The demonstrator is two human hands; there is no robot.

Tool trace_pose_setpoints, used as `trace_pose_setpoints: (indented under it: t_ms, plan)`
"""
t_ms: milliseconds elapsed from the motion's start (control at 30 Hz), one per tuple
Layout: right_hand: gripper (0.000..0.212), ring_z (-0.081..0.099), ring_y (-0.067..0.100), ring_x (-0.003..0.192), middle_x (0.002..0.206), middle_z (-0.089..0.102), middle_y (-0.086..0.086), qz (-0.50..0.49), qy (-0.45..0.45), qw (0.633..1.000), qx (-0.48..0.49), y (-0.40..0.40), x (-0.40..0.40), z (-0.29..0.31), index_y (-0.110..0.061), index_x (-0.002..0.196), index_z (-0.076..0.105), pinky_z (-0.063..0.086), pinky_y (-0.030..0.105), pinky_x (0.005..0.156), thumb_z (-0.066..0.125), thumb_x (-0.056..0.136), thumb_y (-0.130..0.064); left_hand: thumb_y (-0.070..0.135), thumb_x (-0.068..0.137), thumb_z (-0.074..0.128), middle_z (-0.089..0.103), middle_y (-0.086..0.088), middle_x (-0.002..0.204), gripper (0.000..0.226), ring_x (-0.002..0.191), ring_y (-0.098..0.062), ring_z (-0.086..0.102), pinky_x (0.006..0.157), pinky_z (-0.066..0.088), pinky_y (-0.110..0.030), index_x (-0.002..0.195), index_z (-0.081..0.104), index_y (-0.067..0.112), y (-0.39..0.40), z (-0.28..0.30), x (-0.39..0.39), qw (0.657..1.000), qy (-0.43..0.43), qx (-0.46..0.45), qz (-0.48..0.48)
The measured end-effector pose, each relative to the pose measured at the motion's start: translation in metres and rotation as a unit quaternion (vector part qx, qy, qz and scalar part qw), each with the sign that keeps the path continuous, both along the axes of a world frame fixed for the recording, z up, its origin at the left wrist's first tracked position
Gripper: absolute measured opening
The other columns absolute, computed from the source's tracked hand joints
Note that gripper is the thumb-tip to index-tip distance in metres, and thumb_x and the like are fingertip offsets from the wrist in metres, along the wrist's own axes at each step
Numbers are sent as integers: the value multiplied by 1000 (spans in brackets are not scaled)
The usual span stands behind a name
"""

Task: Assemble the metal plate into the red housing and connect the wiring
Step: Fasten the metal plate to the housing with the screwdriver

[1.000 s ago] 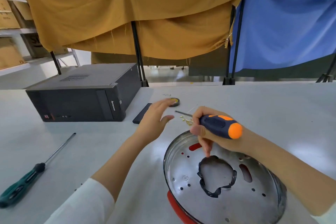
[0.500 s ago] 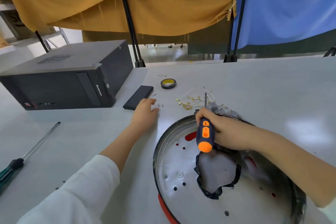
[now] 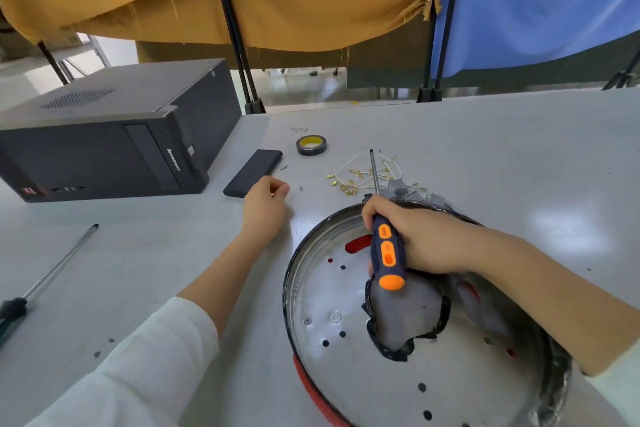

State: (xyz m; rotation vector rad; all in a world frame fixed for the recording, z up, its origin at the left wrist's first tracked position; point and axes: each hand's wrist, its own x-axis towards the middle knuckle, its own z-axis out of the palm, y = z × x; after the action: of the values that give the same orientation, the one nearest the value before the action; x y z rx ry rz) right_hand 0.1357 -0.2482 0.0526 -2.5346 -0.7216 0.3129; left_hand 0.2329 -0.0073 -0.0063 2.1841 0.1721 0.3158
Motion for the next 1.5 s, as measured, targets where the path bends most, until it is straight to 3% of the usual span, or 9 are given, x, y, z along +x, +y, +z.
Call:
trace_pose_setpoints:
  t_ms: [200, 300, 533, 700, 833, 1033, 1167, 1333, 1500]
  plan:
    - [32, 50, 22, 70, 83, 59, 3, -63, -3, 998, -28, 14, -4, 1, -34, 98, 32, 41, 38, 64, 57, 84, -21, 21, 100, 52, 67, 4, 90, 10, 76, -9, 65, 70, 52, -18, 94, 59, 16, -1, 20, -78, 979, -11, -198, -40]
    - [34, 47, 21, 66, 82, 58, 7, -91, -4, 995, -37, 24, -4, 1, -28, 102, 32, 36, 36, 60, 62, 86, -23, 22, 99, 53, 72, 10, 87, 11, 84, -6, 68, 72, 52, -16, 92, 62, 21, -2, 35, -117, 974, -26, -212, -70]
    - [35, 41, 23, 61, 74, 50, 8, -123, 5, 991, -60, 29, -14, 3, -24, 103, 28, 33, 34, 55, 60, 89, -23, 22, 98, 57, 72, -2, 104, 10, 101, -25, 67, 93, 53, -48, 96, 65, 16, -15, 41, -171, 976, -15, -200, -84]
    - [37, 46, 19, 52, 77, 52, 5, -115, 35, 989, -80, 19, -30, 13, -26, 106, 28, 40, 25, 42, 60, 89, -22, 16, 100, 53, 74, 9, 95, 11, 90, -8, 66, 89, 52, -31, 94, 62, 13, -14, 43, -158, 976, -19, -171, -136]
    - [44, 51, 23, 62, 86, 56, 8, -110, 43, 989, -91, 13, -40, 16, -25, 111, 26, 45, 32, 51, 61, 88, -37, 13, 100, 52, 75, 13, 90, 13, 87, 0, 66, 83, 51, -18, 90, 59, 16, -9, 45, -140, 967, 4, -128, -218]
    - [64, 47, 15, 56, 71, 54, -2, -61, -14, 996, -65, 17, -50, 15, -31, 106, 26, 35, 30, 53, 62, 64, -63, 15, 103, 48, 74, 6, 100, 15, 95, -11, 71, 85, 57, -33, 91, 57, 15, -17, 46, -125, 946, 22, -261, -189]
    - [45, 45, 11, 45, 56, 50, -8, -40, -113, 983, -138, 20, -51, 1, -37, 97, 21, 27, 28, 45, 61, 77, -41, 27, 103, 49, 74, 11, 110, 15, 99, -12, 71, 86, 59, -42, 95, 59, 18, -14, 42, -132, 923, 51, -361, -124]
    - [39, 42, 15, 48, 59, 49, -1, -24, -91, 986, -141, 19, -44, -3, -31, 101, 22, 26, 30, 46, 59, 88, -32, 27, 102, 51, 75, 12, 108, 11, 89, -10, 74, 66, 60, -28, 103, 58, 19, -10, 28, -152, 881, 100, -453, -93]
    - [37, 45, 14, 52, 59, 48, -1, -50, -113, 983, -135, 15, -41, -6, -28, 100, 24, 26, 30, 47, 59, 91, -30, 24, 102, 51, 75, 8, 107, 10, 108, -19, 69, 91, 56, -39, 104, 56, 16, -18, 32, -143, 861, 117, -487, -88]
